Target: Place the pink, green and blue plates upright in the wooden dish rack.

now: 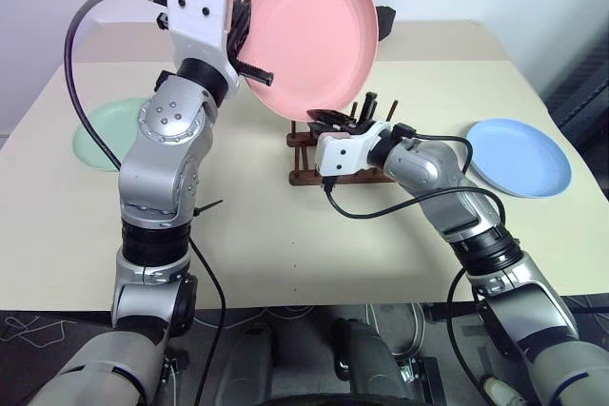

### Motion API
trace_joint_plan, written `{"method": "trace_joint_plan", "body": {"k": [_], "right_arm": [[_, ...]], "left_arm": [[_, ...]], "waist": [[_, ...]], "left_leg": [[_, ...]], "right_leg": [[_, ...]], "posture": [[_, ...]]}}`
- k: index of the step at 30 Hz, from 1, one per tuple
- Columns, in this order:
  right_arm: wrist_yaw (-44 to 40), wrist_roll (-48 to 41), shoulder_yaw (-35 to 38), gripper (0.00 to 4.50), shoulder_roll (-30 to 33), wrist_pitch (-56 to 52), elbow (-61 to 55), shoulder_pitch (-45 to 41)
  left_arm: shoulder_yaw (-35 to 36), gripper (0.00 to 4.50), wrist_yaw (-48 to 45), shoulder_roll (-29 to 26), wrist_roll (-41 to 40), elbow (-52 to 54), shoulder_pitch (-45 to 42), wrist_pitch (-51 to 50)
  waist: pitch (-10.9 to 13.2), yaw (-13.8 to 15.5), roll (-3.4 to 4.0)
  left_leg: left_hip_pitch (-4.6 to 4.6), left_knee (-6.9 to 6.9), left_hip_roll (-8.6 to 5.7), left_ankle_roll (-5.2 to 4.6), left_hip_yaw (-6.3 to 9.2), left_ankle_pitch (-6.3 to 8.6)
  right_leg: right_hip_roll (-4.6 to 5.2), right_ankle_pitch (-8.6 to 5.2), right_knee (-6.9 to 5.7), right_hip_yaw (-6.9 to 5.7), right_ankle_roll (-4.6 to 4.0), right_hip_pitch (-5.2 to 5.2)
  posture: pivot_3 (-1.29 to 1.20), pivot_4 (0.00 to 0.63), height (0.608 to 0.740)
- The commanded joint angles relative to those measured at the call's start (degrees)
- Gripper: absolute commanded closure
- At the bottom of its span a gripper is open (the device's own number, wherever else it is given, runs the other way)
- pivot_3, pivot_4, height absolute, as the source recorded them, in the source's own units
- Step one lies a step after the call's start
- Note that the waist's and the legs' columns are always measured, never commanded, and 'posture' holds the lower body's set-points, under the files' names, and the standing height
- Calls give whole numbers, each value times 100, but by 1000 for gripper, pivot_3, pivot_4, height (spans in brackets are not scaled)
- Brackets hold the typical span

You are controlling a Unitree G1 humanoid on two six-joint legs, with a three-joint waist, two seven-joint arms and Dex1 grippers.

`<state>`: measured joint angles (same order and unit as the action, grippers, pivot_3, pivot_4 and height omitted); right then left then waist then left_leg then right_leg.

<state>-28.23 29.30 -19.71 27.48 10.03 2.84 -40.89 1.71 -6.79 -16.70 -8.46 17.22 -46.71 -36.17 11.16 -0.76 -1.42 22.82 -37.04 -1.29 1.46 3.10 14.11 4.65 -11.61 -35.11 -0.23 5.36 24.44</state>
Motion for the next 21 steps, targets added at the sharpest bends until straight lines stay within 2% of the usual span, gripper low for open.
{"method": "trace_joint_plan", "body": {"k": [1,4,5,7,13,14,18,21], "right_arm": [[155,73,124,4477,-24,12,-134,-86],[197,155,136,4477,1,36,-173,-63],[213,191,133,4498,17,54,-183,-62],[242,238,140,4500,38,85,-203,-59],[418,347,241,4500,125,185,-229,-89],[443,338,274,4500,153,204,-231,-100],[501,37,626,4500,309,287,-297,-130],[237,-1044,1279,4500,284,97,-514,8]], "left_arm": [[70,4500,-15,42,-3,191,-44,66],[128,4500,-60,132,-114,150,-30,78],[159,4187,-71,162,-141,136,-23,88],[275,3456,-73,239,-237,115,-18,109],[1000,347,251,568,-663,-17,-213,361],[1139,50,359,593,-684,-61,-276,438],[1684,50,507,372,-816,-323,-433,750],[1809,50,-92,-174,-922,-466,-106,936]], "waist": [[0,0,0],[0,1,0],[0,2,0],[0,1,0],[0,-3,0],[0,-6,0],[0,4,0],[0,-1,0]], "left_leg": [[0,0,0,0,0,0],[0,-1,0,0,0,0],[0,-1,0,0,-1,0],[0,-1,0,0,0,0],[0,-1,0,1,0,0],[0,-1,0,1,0,-1],[1,-2,-1,1,0,-1],[1,0,-1,1,-1,-1]], "right_leg": [[0,0,0,0,0,0],[0,0,0,0,0,0],[0,0,0,0,0,0],[0,0,0,0,0,0],[0,0,-1,0,0,0],[0,0,-1,0,0,0],[0,0,0,0,0,0],[0,0,0,0,1,0]], "posture": [[0,150,739],[0,150,739],[0,150,739],[0,150,739],[0,150,739],[0,150,739],[0,150,739],[0,150,739]]}}
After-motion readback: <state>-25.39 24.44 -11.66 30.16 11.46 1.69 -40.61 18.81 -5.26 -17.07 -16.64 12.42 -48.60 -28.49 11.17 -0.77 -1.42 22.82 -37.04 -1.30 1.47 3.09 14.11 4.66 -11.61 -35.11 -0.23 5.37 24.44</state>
